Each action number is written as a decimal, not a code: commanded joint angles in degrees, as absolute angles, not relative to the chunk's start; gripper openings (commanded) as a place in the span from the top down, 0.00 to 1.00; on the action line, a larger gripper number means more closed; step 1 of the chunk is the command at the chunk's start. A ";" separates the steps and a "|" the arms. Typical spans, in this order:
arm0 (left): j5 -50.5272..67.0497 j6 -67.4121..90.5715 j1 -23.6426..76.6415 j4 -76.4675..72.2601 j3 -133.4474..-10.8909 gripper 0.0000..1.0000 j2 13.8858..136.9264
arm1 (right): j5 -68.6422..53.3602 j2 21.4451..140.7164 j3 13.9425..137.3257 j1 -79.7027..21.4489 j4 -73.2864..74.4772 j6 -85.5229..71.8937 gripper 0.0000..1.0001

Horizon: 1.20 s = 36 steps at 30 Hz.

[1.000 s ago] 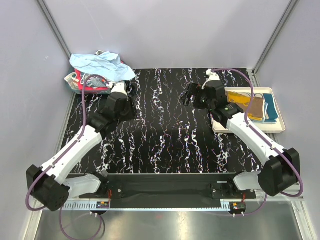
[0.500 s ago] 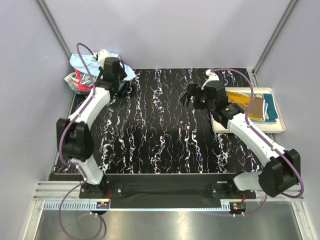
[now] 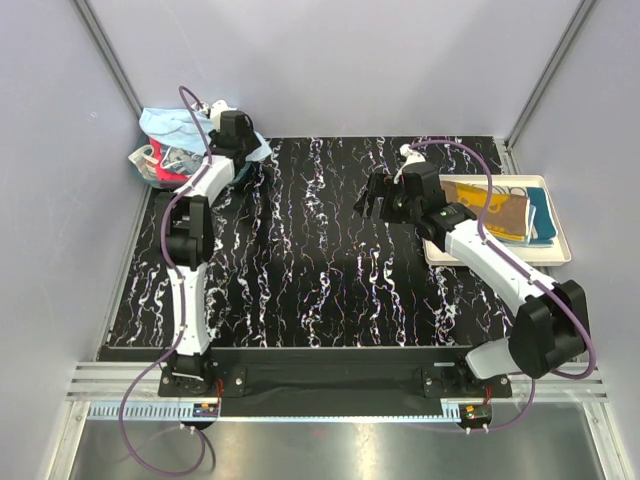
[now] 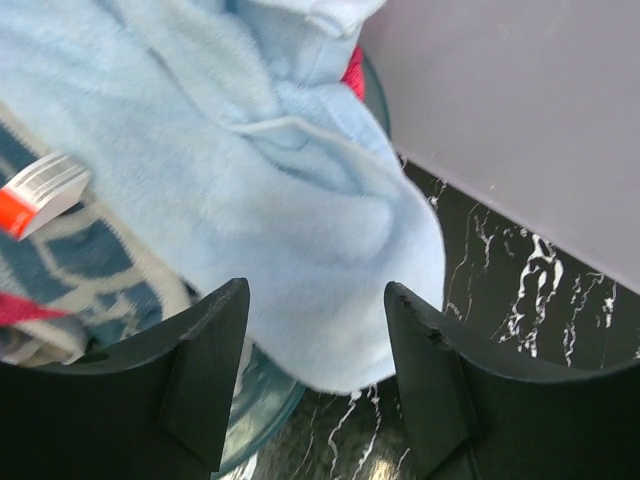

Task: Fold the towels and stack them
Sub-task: Grab crumpled towel

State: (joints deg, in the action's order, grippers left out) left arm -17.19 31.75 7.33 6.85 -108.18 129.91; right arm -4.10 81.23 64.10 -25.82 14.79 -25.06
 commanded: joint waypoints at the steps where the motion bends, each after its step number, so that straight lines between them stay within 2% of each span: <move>1: -14.24 30.76 7.12 3.77 -114.95 0.37 131.74 | -4.57 81.47 66.18 -25.75 12.74 -24.43 0.00; 17: -13.10 30.76 7.91 4.48 -114.08 0.39 134.30 | -5.19 84.29 67.32 -25.66 12.75 -24.96 0.00; 20: -13.80 30.59 8.17 5.18 -114.35 0.42 134.74 | -5.27 84.20 67.32 -25.66 12.92 -24.87 0.00; 21: -14.15 30.67 8.17 5.19 -114.17 0.47 134.74 | -5.01 84.20 67.41 -25.84 12.92 -24.87 0.00; 26: -14.85 30.50 8.09 3.69 -112.59 0.57 133.42 | -4.31 84.29 67.24 -25.75 13.27 -24.87 0.00; 28: -14.85 29.97 8.09 3.43 -113.20 0.65 133.16 | -4.39 84.46 67.24 -25.75 13.27 -24.87 0.00; 34: -14.77 28.74 8.09 3.78 -115.66 0.78 132.72 | -4.39 84.64 67.41 -25.75 13.27 -24.96 0.00; 36: -14.77 28.30 8.17 3.78 -115.75 0.87 132.28 | -4.31 84.64 67.50 -25.75 13.36 -24.96 0.00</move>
